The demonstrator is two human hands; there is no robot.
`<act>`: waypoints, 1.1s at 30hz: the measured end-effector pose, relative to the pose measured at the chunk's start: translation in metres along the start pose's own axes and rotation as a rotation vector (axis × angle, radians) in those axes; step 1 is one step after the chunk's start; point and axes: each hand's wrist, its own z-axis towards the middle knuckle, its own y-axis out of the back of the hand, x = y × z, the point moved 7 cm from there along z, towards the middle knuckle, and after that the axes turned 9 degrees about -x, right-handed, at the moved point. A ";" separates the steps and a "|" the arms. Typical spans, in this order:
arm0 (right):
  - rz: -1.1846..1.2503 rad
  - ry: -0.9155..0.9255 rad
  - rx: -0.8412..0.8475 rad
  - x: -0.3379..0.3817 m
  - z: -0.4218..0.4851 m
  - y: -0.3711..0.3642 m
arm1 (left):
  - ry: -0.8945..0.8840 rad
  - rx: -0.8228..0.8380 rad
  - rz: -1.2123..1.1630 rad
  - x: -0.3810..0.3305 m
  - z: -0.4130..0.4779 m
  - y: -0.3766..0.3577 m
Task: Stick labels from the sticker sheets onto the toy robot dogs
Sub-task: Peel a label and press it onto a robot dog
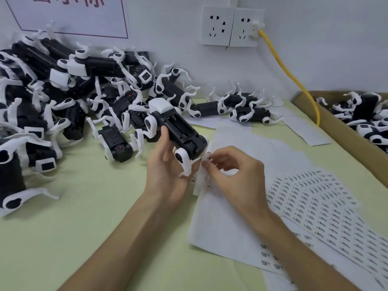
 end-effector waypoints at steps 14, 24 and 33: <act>-0.003 0.054 -0.043 0.005 -0.003 -0.001 | 0.014 0.061 -0.088 0.001 -0.003 -0.008; -0.032 0.069 -0.098 0.005 -0.001 0.006 | 0.046 0.037 -0.191 0.016 0.000 -0.004; -0.062 0.113 -0.051 0.009 -0.004 0.003 | 0.047 0.060 -0.184 0.021 0.003 -0.002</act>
